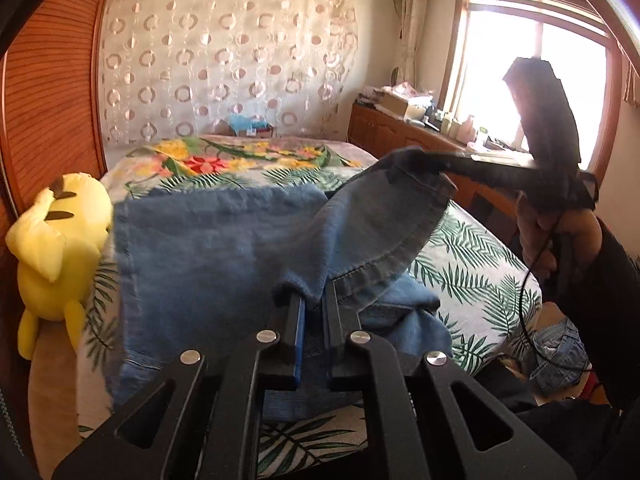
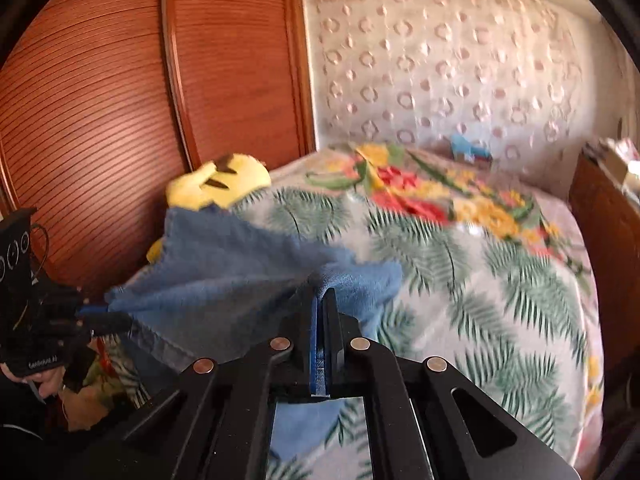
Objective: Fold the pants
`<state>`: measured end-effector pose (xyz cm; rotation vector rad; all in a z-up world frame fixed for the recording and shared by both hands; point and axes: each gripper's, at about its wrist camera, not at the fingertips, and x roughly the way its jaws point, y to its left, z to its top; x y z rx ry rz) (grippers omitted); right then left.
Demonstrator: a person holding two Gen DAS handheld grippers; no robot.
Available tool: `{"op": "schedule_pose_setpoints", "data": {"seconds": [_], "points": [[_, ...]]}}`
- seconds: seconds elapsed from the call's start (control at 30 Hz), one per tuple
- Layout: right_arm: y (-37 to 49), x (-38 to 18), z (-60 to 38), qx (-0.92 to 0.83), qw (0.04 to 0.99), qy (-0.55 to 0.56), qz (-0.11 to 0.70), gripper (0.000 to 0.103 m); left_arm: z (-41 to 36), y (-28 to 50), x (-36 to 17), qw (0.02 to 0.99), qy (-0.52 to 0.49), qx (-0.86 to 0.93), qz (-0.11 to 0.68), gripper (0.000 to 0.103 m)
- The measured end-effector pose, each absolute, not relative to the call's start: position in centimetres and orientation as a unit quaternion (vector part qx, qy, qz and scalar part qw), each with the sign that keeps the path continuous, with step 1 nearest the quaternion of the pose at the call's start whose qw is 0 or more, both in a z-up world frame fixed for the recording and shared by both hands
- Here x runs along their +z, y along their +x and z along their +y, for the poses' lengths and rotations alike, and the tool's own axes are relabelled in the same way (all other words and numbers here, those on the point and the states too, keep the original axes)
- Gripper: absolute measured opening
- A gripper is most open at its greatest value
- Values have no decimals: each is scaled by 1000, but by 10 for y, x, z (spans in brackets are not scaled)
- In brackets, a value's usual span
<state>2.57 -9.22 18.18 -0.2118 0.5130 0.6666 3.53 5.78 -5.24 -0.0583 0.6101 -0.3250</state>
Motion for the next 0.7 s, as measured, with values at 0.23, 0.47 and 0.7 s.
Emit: {"op": "schedule_pose_setpoints", "data": {"seconds": [0.23,0.47,0.7], "points": [[35,231,-21,381,888,-157,203,2,100,22,-49,947,-51,-119,294,8],[74,215,56,429,850,-181,247,2,131,17,-79,935,-81,-97,332,8],[127,200,96,432,834,-188,286,2,136,17,-93,928,-69,-87,355,14]]}}
